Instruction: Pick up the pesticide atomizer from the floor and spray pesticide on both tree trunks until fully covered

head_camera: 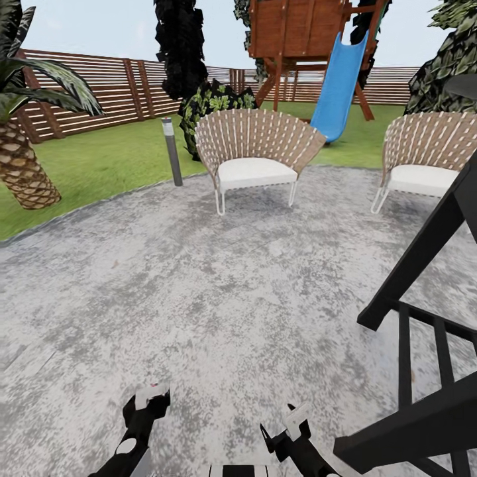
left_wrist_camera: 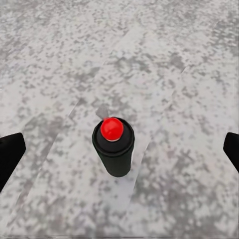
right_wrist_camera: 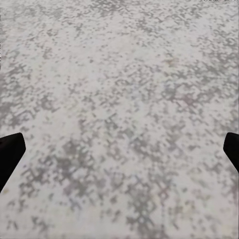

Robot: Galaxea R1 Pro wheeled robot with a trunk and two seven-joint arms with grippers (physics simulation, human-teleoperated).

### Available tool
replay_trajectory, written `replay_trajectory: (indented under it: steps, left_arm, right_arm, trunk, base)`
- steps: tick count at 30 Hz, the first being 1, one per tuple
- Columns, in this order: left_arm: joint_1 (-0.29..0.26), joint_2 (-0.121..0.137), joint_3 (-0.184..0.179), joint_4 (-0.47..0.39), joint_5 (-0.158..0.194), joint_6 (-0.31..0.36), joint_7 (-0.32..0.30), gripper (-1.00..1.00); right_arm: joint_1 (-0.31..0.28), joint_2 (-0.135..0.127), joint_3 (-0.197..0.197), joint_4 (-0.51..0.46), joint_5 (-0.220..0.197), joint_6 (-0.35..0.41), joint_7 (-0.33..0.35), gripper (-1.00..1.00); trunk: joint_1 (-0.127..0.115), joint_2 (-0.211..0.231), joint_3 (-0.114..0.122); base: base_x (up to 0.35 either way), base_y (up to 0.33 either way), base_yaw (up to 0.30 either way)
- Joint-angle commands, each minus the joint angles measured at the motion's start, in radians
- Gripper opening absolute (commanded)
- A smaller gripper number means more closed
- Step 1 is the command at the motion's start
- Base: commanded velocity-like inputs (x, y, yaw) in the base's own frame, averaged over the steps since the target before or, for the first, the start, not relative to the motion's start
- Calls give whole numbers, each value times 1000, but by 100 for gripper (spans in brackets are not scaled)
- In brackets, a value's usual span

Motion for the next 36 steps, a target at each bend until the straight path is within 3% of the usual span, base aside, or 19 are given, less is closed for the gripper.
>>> replay_trajectory:
  steps: [1, 16, 28, 36]
  left_arm:
    - [-1, -1, 2, 1, 1, -3, 1, 100]
    - [-2, -1, 0, 1, 1, -3, 1, 100]
    - [-2, -1, 0, 1, 1, -3, 1, 100]
    - [-3, -1, -1, 2, 1, -3, 1, 100]
  right_arm:
    - [0, 1, -4, 0, 3, -3, 5, 100]
    - [0, 1, -4, 0, 3, -3, 3, 100]
    - [0, 1, -4, 0, 3, -3, 3, 100]
    - [0, 1, -4, 1, 4, -3, 3, 100]
  trunk:
    - [0, 0, -1]
    - [0, 0, -2]
    - [0, 0, -2]
    - [0, 0, -2]
  base:
    - [36, -203, 209]
    - [5, -39, 61]
    - [0, 0, 219]
    - [0, 0, 18]
